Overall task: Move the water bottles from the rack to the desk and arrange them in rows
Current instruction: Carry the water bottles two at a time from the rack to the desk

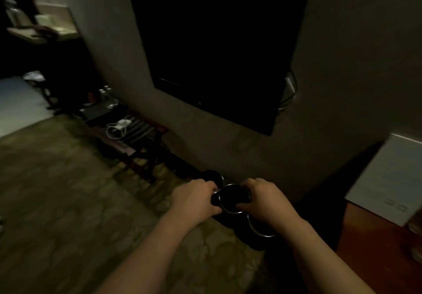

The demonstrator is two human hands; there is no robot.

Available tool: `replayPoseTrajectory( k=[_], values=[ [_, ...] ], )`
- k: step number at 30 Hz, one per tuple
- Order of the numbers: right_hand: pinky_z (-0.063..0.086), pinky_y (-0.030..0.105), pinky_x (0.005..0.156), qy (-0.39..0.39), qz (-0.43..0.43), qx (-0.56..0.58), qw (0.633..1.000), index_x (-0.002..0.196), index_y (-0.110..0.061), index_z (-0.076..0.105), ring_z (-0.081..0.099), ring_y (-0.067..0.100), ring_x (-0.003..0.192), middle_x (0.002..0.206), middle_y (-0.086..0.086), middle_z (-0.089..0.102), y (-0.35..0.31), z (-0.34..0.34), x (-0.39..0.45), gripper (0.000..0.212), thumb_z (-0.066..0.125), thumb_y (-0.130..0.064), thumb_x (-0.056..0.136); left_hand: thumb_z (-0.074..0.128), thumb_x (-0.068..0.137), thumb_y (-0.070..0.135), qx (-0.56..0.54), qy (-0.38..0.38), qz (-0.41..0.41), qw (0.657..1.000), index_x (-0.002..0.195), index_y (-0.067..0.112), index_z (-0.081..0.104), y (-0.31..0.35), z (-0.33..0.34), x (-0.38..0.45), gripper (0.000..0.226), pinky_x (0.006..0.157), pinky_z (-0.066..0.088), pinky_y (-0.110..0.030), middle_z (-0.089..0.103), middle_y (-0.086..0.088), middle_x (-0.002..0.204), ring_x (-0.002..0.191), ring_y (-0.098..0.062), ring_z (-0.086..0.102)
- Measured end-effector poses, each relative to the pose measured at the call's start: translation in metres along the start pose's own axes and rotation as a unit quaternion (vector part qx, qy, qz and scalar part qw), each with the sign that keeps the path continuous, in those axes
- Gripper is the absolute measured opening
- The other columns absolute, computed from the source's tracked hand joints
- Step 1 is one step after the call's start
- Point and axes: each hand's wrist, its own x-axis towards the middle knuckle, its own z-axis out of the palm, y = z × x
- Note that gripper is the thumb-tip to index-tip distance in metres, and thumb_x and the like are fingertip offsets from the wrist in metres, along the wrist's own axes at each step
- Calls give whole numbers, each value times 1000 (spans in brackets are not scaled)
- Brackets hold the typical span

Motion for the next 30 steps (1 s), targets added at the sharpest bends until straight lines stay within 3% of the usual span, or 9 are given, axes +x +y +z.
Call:
replayPoseTrajectory(
  k=[8,12,18,30],
  values=[
    [49,26,78,-83,-143,-62,984,123,-29,55,57,15,99,116,-4,56,-147,41,108,49,71,-45,80,64,78,59,-36,14,-130,991,124,32,58,-177,-28,0,53,84,52,-33,60,6,123,111,-16,58],
    [52,29,86,-136,-193,-81,968,133,-29,51,58,14,105,126,-4,52,-206,56,179,58,71,-47,81,69,78,56,-93,22,-190,977,131,36,55,-257,-46,22,59,89,50,-33,60,6,127,116,-16,56],
    [53,33,82,-136,-259,-84,952,129,-28,52,58,17,100,122,-2,52,-302,88,317,56,73,-45,80,71,76,54,-87,64,-239,965,128,35,58,-383,-82,94,57,89,51,-33,64,3,123,113,-19,60],
    [50,32,87,-118,-324,-99,933,134,-32,50,56,18,113,131,-2,53,-519,112,565,60,72,-48,80,70,74,59,-86,125,-324,934,131,35,56,-641,-176,207,63,93,50,-36,61,4,127,115,-18,58]
  ],
)
